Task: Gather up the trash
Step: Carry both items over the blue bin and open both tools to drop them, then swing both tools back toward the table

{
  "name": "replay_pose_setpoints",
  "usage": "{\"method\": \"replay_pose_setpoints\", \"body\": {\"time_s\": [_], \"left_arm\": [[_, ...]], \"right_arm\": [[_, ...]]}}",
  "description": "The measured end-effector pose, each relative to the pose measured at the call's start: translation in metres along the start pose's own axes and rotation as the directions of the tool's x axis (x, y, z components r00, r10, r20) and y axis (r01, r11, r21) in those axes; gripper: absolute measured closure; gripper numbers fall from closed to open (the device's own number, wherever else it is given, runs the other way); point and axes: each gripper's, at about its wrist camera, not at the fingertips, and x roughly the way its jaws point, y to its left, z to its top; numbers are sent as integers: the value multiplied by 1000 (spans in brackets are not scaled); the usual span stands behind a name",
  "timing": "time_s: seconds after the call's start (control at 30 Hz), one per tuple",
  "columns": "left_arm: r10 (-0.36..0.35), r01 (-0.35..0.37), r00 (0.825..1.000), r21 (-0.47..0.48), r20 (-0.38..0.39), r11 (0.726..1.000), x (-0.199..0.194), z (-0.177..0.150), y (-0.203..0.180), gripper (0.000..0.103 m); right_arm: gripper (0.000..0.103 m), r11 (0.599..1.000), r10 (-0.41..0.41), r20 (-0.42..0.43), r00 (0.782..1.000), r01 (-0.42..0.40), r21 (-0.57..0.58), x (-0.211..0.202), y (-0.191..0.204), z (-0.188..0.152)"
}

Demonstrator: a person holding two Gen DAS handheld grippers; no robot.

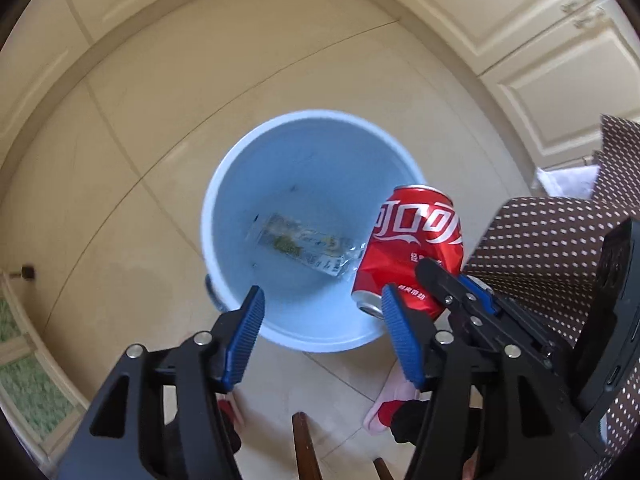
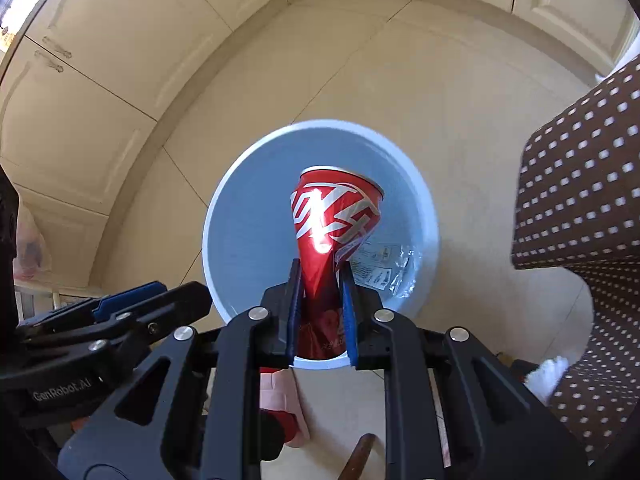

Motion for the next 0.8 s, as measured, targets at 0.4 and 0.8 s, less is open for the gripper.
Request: {"method": "replay_pose_setpoints", "body": {"time_s": [0.4, 0.8], "left_arm": [[26, -27, 999, -55, -29, 998, 8, 3, 18, 43], [41, -48, 991, 54, 124, 997, -43, -3, -5, 43]], "right_arm": [[83, 999, -1, -61, 998, 4, 52, 40, -4, 1], [83, 998, -61, 54, 997, 62, -14, -22, 17, 1]]}}
